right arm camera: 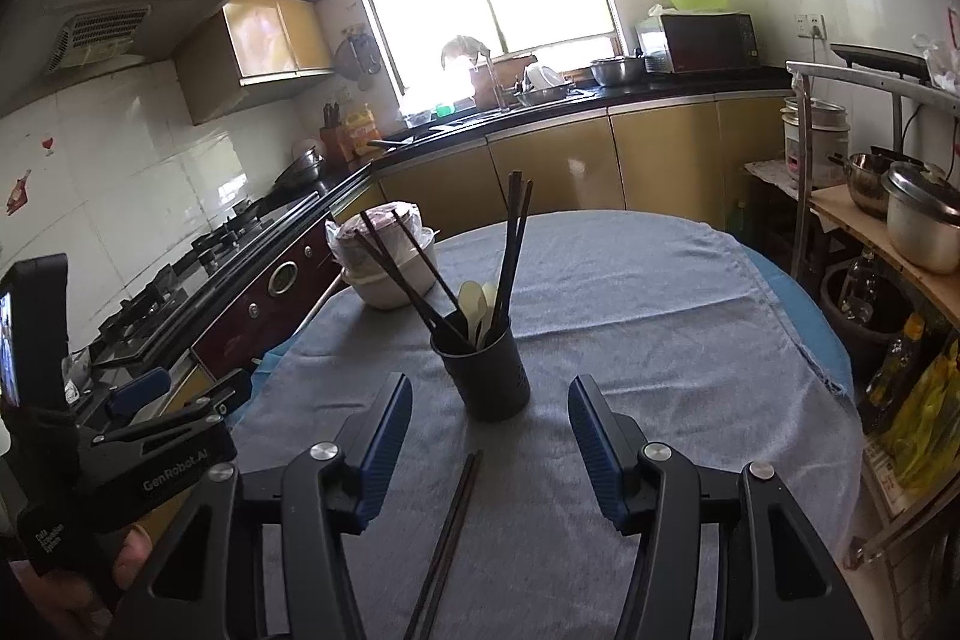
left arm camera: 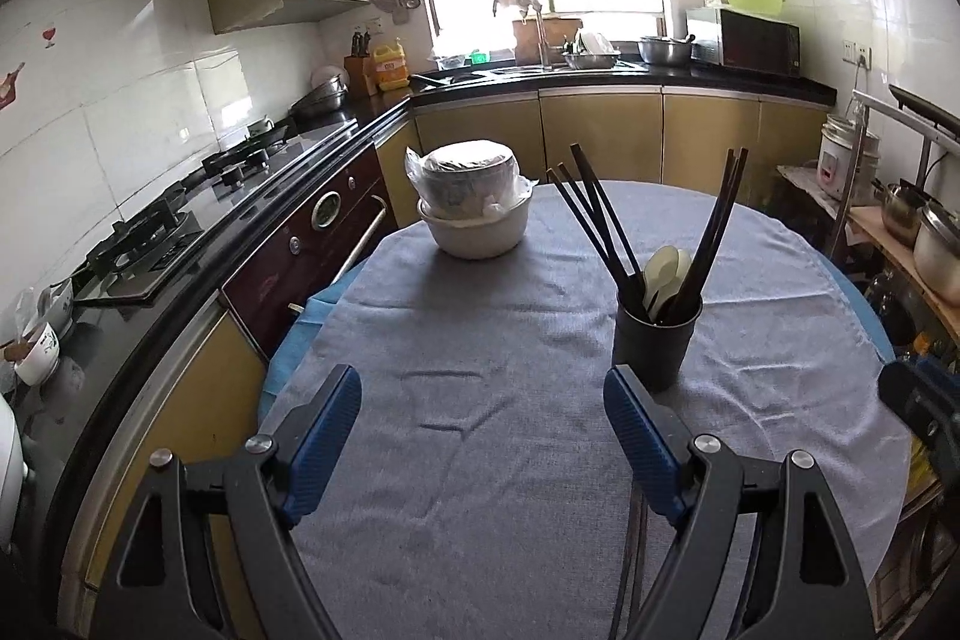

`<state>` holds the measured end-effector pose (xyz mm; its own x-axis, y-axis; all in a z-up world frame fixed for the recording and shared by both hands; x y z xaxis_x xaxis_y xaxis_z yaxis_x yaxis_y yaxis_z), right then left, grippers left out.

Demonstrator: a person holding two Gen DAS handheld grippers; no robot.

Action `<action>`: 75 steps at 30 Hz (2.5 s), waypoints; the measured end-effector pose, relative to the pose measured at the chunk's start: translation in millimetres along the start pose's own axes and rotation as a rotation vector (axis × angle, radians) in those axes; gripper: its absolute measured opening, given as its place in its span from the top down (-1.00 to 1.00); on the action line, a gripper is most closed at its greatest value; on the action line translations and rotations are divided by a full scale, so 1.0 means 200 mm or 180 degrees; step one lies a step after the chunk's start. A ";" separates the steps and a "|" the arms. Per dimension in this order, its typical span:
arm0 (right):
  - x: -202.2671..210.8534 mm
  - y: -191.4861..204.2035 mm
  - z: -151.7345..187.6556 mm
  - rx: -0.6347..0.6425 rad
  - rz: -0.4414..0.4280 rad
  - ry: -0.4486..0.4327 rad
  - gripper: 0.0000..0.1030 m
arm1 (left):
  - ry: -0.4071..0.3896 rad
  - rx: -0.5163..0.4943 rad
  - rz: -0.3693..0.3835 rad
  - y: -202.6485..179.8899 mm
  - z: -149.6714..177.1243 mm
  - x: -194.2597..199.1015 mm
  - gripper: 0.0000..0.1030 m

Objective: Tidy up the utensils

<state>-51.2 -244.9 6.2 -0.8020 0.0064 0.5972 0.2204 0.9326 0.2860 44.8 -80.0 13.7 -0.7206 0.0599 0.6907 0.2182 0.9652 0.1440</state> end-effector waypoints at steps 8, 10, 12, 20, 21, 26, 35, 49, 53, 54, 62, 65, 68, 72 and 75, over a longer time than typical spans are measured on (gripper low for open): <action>-0.01 0.03 0.05 0.0006 0.0016 0.0095 -0.13 | -0.0023 0.0039 0.0023 0.01 0.02 0.01 -0.62; -0.02 0.03 0.06 0.0005 0.0052 0.0116 -0.13 | -0.0025 0.0047 0.0064 0.01 0.02 0.00 -0.62; -0.04 0.04 0.06 0.0006 0.0086 0.0137 -0.13 | -0.0022 0.0050 0.0058 0.01 0.03 0.00 -0.62; -0.08 0.04 0.07 0.0001 0.0222 0.0160 -0.13 | -0.0017 0.0088 0.0022 0.03 0.04 -0.03 -0.62; -0.08 0.05 0.07 0.0007 0.0223 0.0161 -0.13 | -0.0002 0.0094 0.0020 0.03 0.04 -0.03 -0.62; -0.08 0.06 0.08 0.0034 0.0243 0.0165 -0.13 | 0.0019 0.0108 0.0043 0.05 0.05 -0.05 -0.62; -0.09 0.10 0.07 0.0085 0.0266 0.0169 -0.13 | -0.0002 0.0139 0.0026 0.08 0.05 -0.05 -0.62; -0.11 0.12 0.06 0.0118 0.0269 0.0178 -0.13 | 0.0002 0.0159 0.0010 0.10 0.06 -0.06 -0.62; -0.11 0.13 0.06 0.0131 0.0280 0.0166 -0.13 | -0.0005 0.0168 0.0018 0.11 0.06 -0.06 -0.62; -0.10 0.13 0.06 0.0135 0.0285 0.0159 -0.13 | -0.0008 0.0172 0.0021 0.11 0.06 -0.06 -0.62; -0.11 0.15 0.05 0.0160 0.0299 0.0165 -0.13 | -0.0027 0.0188 0.0041 0.13 0.05 -0.05 -0.62; -0.11 0.16 0.05 0.0168 0.0306 0.0165 -0.13 | -0.0030 0.0192 0.0034 0.13 0.05 -0.05 -0.62; -0.11 0.16 0.05 0.0171 0.0306 0.0168 -0.13 | -0.0033 0.0191 0.0030 0.14 0.06 -0.05 -0.62; -0.11 0.16 0.05 0.0171 0.0308 0.0169 -0.13 | -0.0029 0.0204 0.0032 0.14 0.06 -0.05 -0.62; -0.11 0.17 0.05 0.0171 0.0311 0.0170 -0.13 | -0.0022 0.0214 0.0036 0.15 0.06 -0.05 -0.62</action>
<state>-31.2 -208.8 -5.4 -0.7472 0.0803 0.6597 0.2649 0.9464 0.1848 51.2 -47.7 1.8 -0.7229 0.0725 0.6871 0.1817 0.9794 0.0879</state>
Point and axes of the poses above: each gripper's, at about its wrist camera, not at the fingertips, and x roughly against the way its jaws point, y to its left, z to its underside, the point moved 4 cm from there along -x, roughly the way its jaws point, and after that the axes turned 8 degrees about y, right-handed, at the moved point
